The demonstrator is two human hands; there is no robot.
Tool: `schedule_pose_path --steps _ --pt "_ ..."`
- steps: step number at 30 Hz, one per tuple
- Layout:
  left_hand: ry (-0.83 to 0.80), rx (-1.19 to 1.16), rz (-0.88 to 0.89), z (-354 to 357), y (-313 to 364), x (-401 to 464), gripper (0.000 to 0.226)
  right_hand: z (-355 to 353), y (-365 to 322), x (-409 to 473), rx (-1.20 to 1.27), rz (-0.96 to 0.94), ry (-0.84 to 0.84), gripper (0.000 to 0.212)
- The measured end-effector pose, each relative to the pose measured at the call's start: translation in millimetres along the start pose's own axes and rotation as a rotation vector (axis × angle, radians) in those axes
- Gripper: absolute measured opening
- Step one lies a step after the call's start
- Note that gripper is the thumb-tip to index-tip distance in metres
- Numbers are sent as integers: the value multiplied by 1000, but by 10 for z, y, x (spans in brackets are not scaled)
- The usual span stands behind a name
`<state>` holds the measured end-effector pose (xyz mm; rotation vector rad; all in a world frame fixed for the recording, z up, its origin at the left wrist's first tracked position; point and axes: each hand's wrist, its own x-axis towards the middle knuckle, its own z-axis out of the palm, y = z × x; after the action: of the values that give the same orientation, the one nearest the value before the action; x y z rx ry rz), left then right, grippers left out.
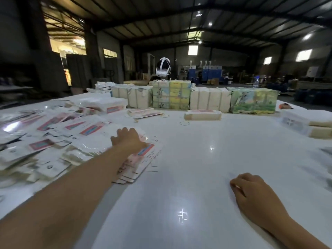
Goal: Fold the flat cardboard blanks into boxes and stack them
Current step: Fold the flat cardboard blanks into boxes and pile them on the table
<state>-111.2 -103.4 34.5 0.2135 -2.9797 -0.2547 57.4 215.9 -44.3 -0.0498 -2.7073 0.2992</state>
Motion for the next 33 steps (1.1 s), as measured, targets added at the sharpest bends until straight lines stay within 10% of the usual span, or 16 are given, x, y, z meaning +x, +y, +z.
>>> schedule_pose_path --steps 5,11,22,27,33 --pt "-78 140 -148 61 -502 388 117 6 -20 23 46 16 17 15" --pt "-42 -224 -107 14 -682 695 61 12 -32 26 61 20 12 14" --pt "485 84 -114 181 -527 591 38 -47 -63 16 42 -17 -8 23" --pt "417 -357 107 -125 -143 307 8 -38 -43 19 34 -13 -8 25" --pt "-26 -806 427 -147 650 -560 9 -104 -74 31 235 -14 53 13"
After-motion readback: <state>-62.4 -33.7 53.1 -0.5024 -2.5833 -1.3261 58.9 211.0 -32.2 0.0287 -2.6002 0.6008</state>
